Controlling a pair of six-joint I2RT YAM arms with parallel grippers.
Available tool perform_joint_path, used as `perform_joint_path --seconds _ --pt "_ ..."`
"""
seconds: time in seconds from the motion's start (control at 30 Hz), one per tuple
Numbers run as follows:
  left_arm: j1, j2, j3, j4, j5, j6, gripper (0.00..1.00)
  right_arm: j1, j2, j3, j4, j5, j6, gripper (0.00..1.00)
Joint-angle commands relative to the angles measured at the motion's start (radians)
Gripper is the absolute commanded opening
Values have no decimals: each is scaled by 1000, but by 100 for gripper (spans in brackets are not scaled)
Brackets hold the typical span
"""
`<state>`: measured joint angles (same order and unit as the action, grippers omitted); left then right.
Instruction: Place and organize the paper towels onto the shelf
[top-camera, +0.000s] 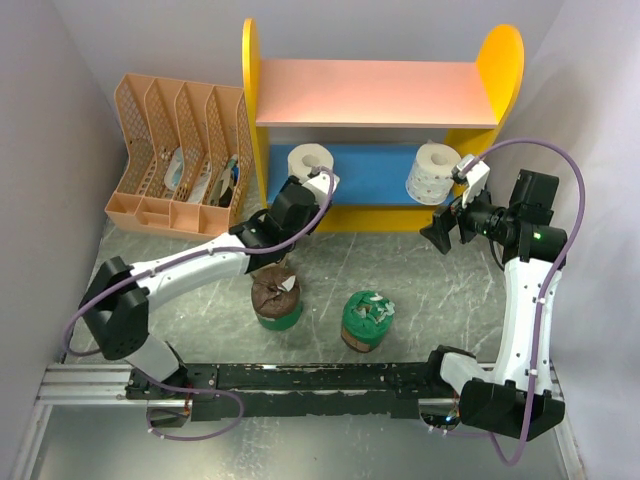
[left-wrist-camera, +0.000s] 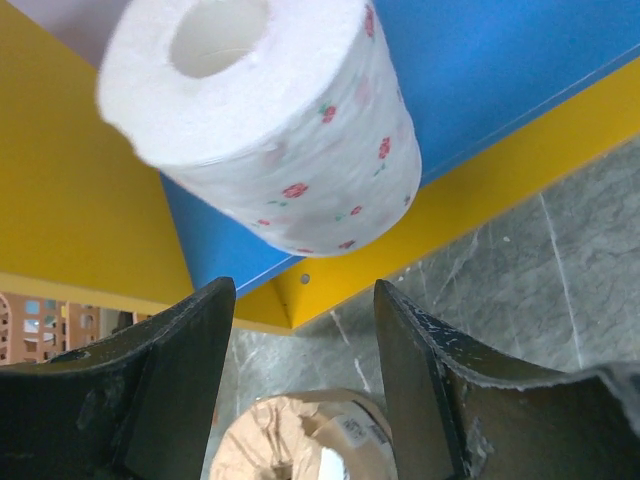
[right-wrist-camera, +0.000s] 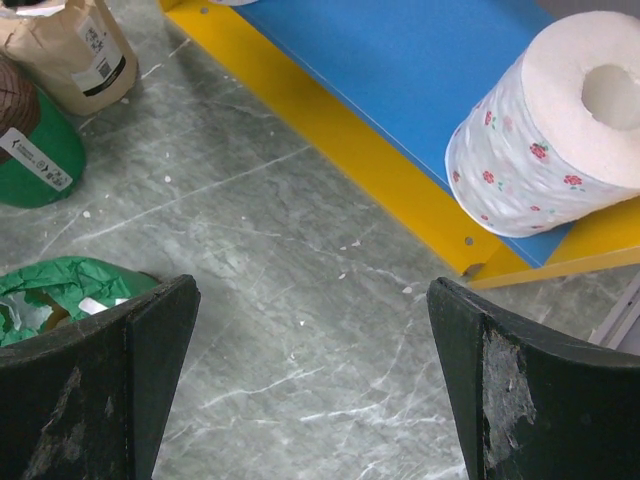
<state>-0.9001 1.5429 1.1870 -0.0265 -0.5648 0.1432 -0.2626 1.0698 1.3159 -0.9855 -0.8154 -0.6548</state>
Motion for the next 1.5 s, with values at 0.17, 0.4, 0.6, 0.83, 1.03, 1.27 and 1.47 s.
perform_joint_path --seconds 0.17,0.4,0.6,0.83,1.03,1.27,1.47 --pt "20 126 79 135 -25 -54 69 -7 -22 27 -86 -26 -61 100" --pt "73 184 112 182 -6 -62 70 -7 -32 20 -138 -13 -108 100" --pt "94 221 118 244 0 -27 71 -7 -31 3 -134 -16 -114 100" --pt "98 225 279 60 69 -115 77 -6 29 72 -281 -62 -195 100" --pt "96 159 503 -199 227 -129 85 -5 18 153 -253 -72 -128 100" --pt "98 70 611 -337 271 11 83 -2 95 379 -214 -47 -45 100" --pt "118 47 823 -530 480 151 79 -2 157 581 -162 -37 84 100"
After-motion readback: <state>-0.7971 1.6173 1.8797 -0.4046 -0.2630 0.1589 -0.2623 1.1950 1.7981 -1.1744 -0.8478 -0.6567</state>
